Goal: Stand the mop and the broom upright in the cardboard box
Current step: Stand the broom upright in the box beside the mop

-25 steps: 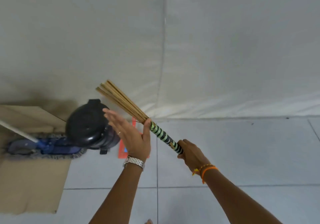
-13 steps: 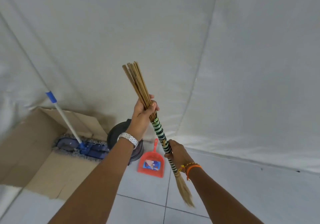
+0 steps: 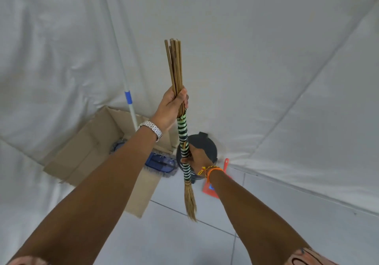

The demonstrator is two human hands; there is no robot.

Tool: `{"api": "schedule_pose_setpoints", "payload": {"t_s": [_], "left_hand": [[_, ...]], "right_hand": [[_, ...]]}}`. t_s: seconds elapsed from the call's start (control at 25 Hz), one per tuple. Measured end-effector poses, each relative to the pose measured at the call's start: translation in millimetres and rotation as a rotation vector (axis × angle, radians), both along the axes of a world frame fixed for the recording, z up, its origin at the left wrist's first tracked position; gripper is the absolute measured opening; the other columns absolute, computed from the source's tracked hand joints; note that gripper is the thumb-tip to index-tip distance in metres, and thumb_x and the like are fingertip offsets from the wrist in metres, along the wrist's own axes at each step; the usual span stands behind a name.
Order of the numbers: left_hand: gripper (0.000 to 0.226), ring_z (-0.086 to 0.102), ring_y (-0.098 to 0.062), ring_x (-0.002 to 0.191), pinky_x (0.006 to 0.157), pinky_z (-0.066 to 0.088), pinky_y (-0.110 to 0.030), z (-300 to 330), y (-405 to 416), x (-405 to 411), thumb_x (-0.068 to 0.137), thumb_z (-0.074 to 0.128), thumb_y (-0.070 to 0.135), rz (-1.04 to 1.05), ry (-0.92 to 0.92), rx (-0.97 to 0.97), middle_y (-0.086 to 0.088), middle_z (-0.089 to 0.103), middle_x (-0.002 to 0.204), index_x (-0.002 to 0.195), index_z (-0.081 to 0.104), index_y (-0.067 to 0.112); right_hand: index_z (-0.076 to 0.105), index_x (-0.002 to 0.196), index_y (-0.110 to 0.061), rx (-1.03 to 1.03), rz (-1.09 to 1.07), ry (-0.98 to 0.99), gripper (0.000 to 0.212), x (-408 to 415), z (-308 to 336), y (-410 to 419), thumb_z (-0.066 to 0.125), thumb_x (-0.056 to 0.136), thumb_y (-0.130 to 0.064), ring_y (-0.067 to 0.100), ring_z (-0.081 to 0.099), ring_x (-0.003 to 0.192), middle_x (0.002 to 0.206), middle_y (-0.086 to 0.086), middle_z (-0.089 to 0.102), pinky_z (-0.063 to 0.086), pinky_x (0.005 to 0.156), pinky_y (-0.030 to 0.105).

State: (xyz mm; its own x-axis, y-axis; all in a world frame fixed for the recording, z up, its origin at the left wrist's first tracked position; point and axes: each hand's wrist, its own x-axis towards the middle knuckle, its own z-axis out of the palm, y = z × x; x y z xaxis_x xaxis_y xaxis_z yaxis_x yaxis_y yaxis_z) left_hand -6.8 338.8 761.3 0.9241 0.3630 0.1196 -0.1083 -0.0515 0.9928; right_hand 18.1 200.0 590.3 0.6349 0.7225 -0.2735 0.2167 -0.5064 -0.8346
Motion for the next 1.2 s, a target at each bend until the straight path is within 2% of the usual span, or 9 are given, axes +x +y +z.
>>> {"api": "schedule_pose_setpoints", "payload": {"t_s": [0.2,0.4,0.64,0.8,0.96,1.04,1.12,1.2], "left_hand": [[0.014,0.050,-0.016,0.068,0.080,0.043,-0.040,22.6,108.0,-32.8,0.098,0.049,0.033,0.014,-0.020,-0.003,0.009,0.055,0.066,0.092,0.051,0.021],[0.013,0.051,-0.014,0.068,0.078,0.045,-0.031,24.9,176.3,-41.2,0.096,0.050,0.032,-0.029,-0.008,-0.036,0.007,0.055,0.070,0.092,0.050,0.020],[0.013,0.053,-0.009,0.065,0.081,0.044,-0.034,8.9,255.9,-19.9,0.097,0.050,0.031,-0.026,0.041,-0.045,0.012,0.056,0.065,0.091,0.049,0.020],[0.014,0.054,-0.010,0.065,0.086,0.041,-0.039,-3.2,319.3,3.3,0.095,0.051,0.031,-0.027,0.079,-0.087,0.011,0.056,0.065,0.089,0.051,0.019],[0.013,0.055,-0.013,0.069,0.084,0.047,-0.032,6.1,372.9,16.8,0.100,0.049,0.024,-0.023,0.078,-0.134,0.009,0.059,0.066,0.090,0.052,0.017],[0.017,0.058,-0.018,0.077,0.087,0.048,-0.033,7.0,400.0,18.2,0.104,0.045,0.019,-0.014,0.084,-0.125,0.008,0.064,0.069,0.090,0.054,0.017],[0.015,0.059,-0.019,0.078,0.088,0.048,-0.033,1.6,428.6,18.0,0.101,0.047,0.022,-0.031,0.093,-0.114,0.007,0.065,0.072,0.090,0.055,0.018],[0.012,0.058,-0.017,0.074,0.085,0.047,-0.031,-9.1,459.9,19.5,0.096,0.049,0.028,-0.038,0.107,-0.109,0.009,0.063,0.069,0.090,0.054,0.019]], "right_hand": [[0.051,0.119,-0.009,0.025,0.047,-0.066,0.039,-36.6,36.1,108.3,0.067,0.083,-0.013,0.030,0.061,0.104,0.109,0.015,0.067,0.051,0.094,0.046],[0.051,0.112,-0.014,0.023,0.065,-0.040,0.035,-47.3,28.4,178.6,0.067,0.082,-0.018,0.034,0.061,0.101,0.105,0.015,0.067,0.051,0.092,0.051],[0.052,0.118,-0.008,0.043,0.067,-0.029,0.039,-31.4,13.5,259.3,0.067,0.083,-0.018,0.032,0.061,0.103,0.110,0.016,0.067,0.049,0.094,0.045],[0.055,0.113,-0.008,0.039,0.055,-0.002,0.035,-9.9,6.1,319.2,0.068,0.082,-0.017,0.029,0.063,0.101,0.109,0.015,0.069,0.051,0.092,0.042],[0.054,0.114,-0.008,0.041,0.062,-0.010,0.036,6.1,7.7,377.7,0.069,0.082,-0.017,0.025,0.063,0.097,0.107,0.014,0.069,0.051,0.086,0.035],[0.054,0.113,-0.006,0.022,0.058,-0.010,0.033,9.5,6.6,406.8,0.067,0.084,-0.016,0.024,0.061,0.093,0.106,0.015,0.068,0.047,0.082,0.031],[0.055,0.112,-0.007,0.009,0.046,-0.015,0.031,9.7,-0.2,435.2,0.066,0.085,-0.018,0.025,0.062,0.095,0.105,0.014,0.069,0.049,0.084,0.033],[0.055,0.111,-0.009,0.002,0.032,-0.018,0.030,6.9,-12.0,465.7,0.065,0.085,-0.019,0.029,0.063,0.098,0.105,0.013,0.069,0.052,0.089,0.042]]}}
